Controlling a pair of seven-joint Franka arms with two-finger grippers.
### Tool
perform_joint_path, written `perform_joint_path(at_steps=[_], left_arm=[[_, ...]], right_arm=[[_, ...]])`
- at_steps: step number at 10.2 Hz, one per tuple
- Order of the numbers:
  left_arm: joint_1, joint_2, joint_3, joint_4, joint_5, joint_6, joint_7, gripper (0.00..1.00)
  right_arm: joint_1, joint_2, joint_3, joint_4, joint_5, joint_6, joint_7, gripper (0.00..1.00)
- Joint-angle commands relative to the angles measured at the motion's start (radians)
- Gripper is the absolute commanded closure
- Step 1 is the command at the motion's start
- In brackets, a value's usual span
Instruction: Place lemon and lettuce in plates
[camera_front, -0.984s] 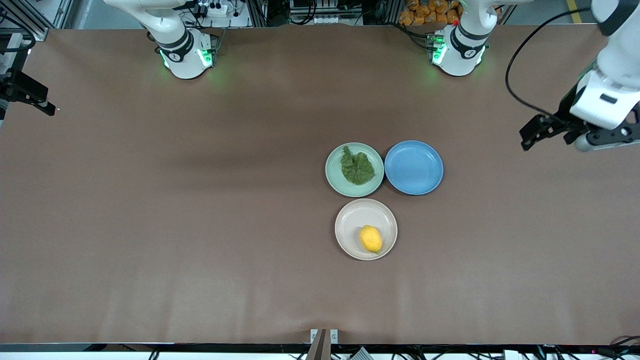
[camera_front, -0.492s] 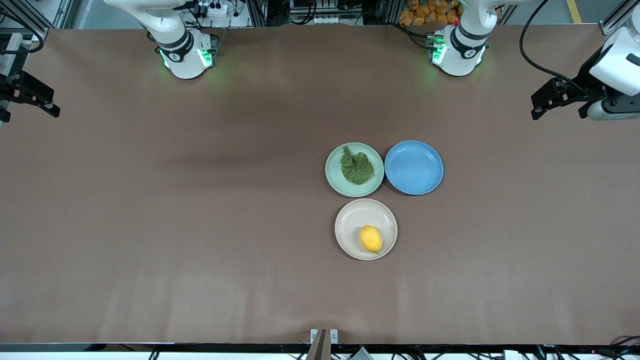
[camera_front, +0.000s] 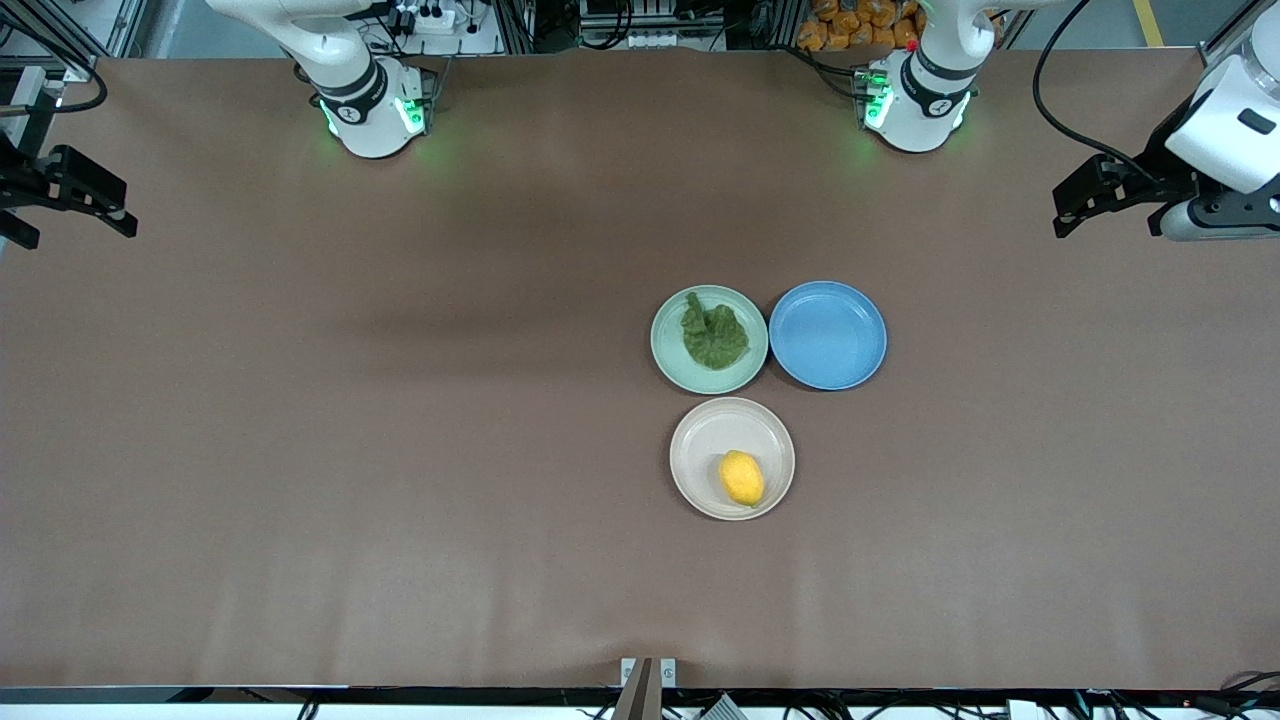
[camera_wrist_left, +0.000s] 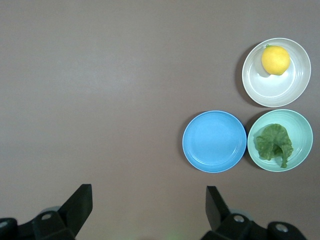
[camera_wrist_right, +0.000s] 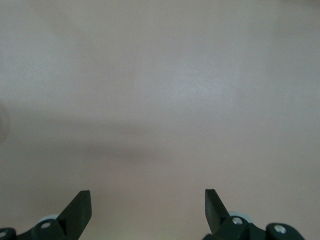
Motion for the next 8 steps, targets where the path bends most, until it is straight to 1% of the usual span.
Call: perform_joint_path(at_steps=[1, 7, 8], left_arm=[[0.003, 0.012, 0.0, 0.036, -0.02, -0.024, 0.026, 0.0], [0.003, 0.012, -0.002, 0.037, -0.02, -0.026, 0.026, 0.0], [0.003, 0.012, -0.002, 0.036, -0.04, -0.024, 0.019, 0.0]], right_arm=[[0.012, -0.018, -0.011, -0.009, -0.014, -0.002, -0.003, 0.0], [0.012, -0.021, -0.011, -0.011, -0.014, -0.012, -0.003, 0.0], [0.011, -0.021, -0.012, -0.011, -0.014, -0.012, -0.002, 0.0]])
